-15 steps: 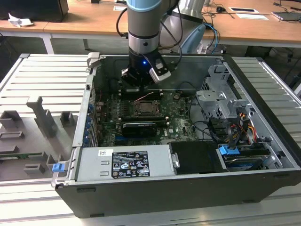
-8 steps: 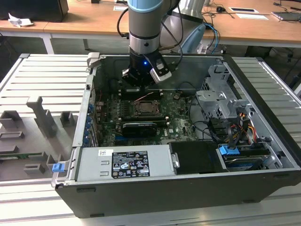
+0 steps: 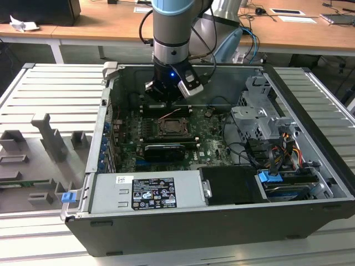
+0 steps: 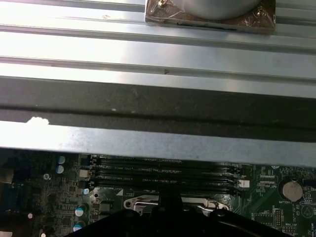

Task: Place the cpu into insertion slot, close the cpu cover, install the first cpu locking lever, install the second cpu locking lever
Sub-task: 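Install the first cpu locking lever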

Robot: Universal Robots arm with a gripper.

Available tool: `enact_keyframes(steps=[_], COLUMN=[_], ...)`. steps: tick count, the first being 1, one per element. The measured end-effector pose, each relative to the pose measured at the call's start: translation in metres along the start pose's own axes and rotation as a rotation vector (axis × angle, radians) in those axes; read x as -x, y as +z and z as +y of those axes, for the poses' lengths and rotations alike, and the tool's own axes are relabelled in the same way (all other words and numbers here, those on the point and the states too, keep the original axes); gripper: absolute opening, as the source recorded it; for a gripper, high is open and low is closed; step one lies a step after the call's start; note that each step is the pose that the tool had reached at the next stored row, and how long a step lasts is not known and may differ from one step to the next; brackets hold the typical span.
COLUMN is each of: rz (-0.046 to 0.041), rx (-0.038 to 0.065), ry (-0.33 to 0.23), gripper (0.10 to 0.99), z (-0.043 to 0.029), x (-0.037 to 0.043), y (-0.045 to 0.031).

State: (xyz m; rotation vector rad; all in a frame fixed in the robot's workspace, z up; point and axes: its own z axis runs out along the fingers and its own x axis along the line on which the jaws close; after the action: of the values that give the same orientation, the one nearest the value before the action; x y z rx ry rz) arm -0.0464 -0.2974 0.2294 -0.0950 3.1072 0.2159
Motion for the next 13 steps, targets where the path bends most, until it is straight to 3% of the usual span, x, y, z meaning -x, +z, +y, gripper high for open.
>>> enact_keyframes(steps=[13], rz=[0.0001], rx=[0.000], ry=[0.000], gripper=[0.106], z=[-0.0004], x=[0.0028], y=[0.0028])
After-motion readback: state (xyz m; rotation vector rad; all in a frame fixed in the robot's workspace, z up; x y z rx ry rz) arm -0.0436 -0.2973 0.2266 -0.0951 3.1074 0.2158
